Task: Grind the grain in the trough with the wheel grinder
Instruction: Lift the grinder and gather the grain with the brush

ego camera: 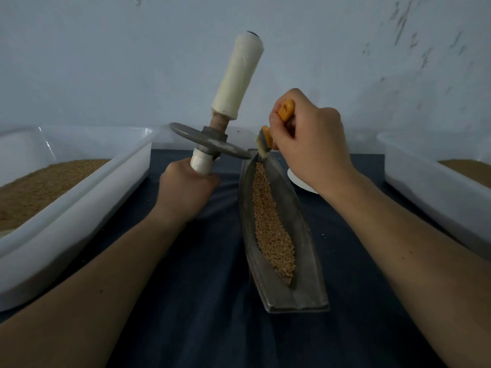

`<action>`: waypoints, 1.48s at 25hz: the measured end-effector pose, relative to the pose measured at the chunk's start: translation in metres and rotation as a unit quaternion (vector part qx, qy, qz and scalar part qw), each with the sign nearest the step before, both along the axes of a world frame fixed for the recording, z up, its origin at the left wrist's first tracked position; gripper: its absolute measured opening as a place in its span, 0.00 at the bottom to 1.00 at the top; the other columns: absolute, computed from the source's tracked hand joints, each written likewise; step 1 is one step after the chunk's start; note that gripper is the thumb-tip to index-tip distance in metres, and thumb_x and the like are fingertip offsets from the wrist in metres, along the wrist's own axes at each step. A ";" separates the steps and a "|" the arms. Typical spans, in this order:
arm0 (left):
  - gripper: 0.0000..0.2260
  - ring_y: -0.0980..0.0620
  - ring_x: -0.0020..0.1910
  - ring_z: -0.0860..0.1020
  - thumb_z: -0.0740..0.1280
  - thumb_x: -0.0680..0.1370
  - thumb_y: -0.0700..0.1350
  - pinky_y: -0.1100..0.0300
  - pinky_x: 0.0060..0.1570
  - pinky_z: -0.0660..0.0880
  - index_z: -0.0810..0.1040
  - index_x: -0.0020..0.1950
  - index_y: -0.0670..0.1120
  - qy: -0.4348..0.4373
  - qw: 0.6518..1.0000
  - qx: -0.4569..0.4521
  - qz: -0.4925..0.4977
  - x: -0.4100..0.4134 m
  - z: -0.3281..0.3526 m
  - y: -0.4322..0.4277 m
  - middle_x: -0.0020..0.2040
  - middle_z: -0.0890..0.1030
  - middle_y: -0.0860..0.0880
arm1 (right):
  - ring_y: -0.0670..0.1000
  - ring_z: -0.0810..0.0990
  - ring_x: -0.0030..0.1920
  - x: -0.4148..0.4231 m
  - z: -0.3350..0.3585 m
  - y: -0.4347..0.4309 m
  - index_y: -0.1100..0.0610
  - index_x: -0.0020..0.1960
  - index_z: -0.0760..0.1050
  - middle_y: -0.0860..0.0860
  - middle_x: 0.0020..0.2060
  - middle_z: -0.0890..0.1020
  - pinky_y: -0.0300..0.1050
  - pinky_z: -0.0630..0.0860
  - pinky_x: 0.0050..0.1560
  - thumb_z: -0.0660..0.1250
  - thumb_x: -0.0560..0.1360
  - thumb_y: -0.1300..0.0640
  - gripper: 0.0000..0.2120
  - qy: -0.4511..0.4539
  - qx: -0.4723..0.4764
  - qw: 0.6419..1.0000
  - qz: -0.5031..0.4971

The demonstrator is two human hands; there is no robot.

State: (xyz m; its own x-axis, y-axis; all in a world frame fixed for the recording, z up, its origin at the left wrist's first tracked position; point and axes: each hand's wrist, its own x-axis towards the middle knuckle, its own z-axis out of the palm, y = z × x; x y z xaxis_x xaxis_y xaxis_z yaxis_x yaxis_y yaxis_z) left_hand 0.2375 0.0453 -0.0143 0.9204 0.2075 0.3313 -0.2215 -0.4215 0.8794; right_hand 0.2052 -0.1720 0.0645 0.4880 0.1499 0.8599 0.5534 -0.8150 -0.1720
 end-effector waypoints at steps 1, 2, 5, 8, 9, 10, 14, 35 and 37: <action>0.06 0.45 0.36 0.82 0.73 0.68 0.45 0.49 0.37 0.80 0.78 0.42 0.49 -0.001 1.000 -0.002 -0.003 -0.001 0.000 0.000 0.36 0.82 0.47 | 0.49 0.81 0.33 0.000 -0.002 0.000 0.58 0.52 0.75 0.50 0.34 0.80 0.51 0.80 0.37 0.63 0.83 0.55 0.07 0.007 -0.007 1.000 -0.009; 0.06 0.46 0.35 0.81 0.73 0.68 0.45 0.49 0.36 0.80 0.78 0.41 0.48 0.000 1.000 -0.007 -0.007 -0.002 0.001 0.000 0.34 0.81 0.48 | 0.50 0.81 0.33 0.001 -0.004 0.001 0.58 0.52 0.75 0.50 0.33 0.80 0.52 0.79 0.37 0.63 0.83 0.55 0.07 0.017 -0.012 1.000 -0.014; 0.05 0.49 0.30 0.79 0.72 0.67 0.44 0.53 0.31 0.77 0.77 0.38 0.47 0.005 1.000 -0.019 -0.009 -0.003 0.002 0.000 0.29 0.80 0.49 | 0.49 0.80 0.33 -0.001 -0.007 0.002 0.57 0.52 0.75 0.50 0.33 0.80 0.52 0.80 0.38 0.63 0.84 0.55 0.06 0.057 -0.024 0.998 -0.011; 0.04 0.51 0.29 0.78 0.72 0.68 0.43 0.57 0.30 0.76 0.77 0.39 0.46 0.009 1.000 -0.027 -0.007 -0.003 0.003 0.001 0.28 0.79 0.49 | 0.47 0.81 0.31 -0.006 0.000 0.003 0.57 0.48 0.75 0.49 0.31 0.80 0.51 0.81 0.40 0.63 0.82 0.56 0.06 0.123 -0.045 0.991 0.006; 0.04 0.51 0.29 0.78 0.72 0.69 0.43 0.57 0.30 0.76 0.77 0.40 0.46 0.010 1.000 -0.027 -0.007 -0.003 0.003 0.001 0.29 0.79 0.48 | 0.45 0.81 0.30 -0.009 0.004 0.004 0.57 0.46 0.75 0.48 0.30 0.80 0.50 0.82 0.40 0.64 0.81 0.56 0.06 0.145 -0.047 0.988 0.009; 0.05 0.51 0.29 0.78 0.72 0.69 0.43 0.56 0.30 0.77 0.78 0.40 0.46 0.011 1.000 -0.026 -0.005 -0.003 0.003 0.001 0.29 0.79 0.48 | 0.45 0.81 0.30 -0.011 0.009 0.005 0.56 0.45 0.75 0.48 0.30 0.81 0.50 0.82 0.40 0.64 0.80 0.56 0.06 0.158 -0.046 0.986 0.008; 0.05 0.51 0.28 0.78 0.72 0.69 0.43 0.54 0.32 0.79 0.78 0.42 0.45 0.013 0.999 -0.032 -0.003 -0.003 0.004 0.001 0.29 0.79 0.49 | 0.48 0.83 0.32 -0.017 0.025 0.009 0.56 0.44 0.75 0.49 0.32 0.81 0.49 0.83 0.41 0.65 0.79 0.55 0.06 0.082 0.003 0.996 -0.016; 0.06 0.55 0.25 0.76 0.72 0.71 0.42 0.62 0.25 0.75 0.77 0.44 0.43 0.015 0.998 -0.068 -0.008 -0.006 0.005 0.002 0.29 0.78 0.49 | 0.46 0.84 0.30 -0.031 0.037 0.008 0.60 0.49 0.77 0.52 0.34 0.85 0.46 0.85 0.38 0.63 0.82 0.55 0.09 0.243 -0.025 0.970 -0.019; 0.05 0.56 0.24 0.75 0.72 0.71 0.42 0.63 0.24 0.74 0.77 0.44 0.43 0.014 0.997 -0.069 -0.007 -0.005 0.005 0.002 0.28 0.78 0.50 | 0.44 0.84 0.28 -0.042 0.058 0.007 0.59 0.48 0.78 0.50 0.31 0.85 0.40 0.83 0.33 0.65 0.82 0.51 0.12 0.265 -0.038 0.963 0.015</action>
State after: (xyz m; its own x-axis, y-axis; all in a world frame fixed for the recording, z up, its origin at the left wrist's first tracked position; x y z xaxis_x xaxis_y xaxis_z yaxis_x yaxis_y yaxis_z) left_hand 0.2325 0.0473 -0.0097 0.9322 0.2367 0.2738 -0.2002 -0.2930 0.9349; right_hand 0.1628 -0.1655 0.1223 0.8502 0.2231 0.4769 0.4273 -0.8215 -0.3774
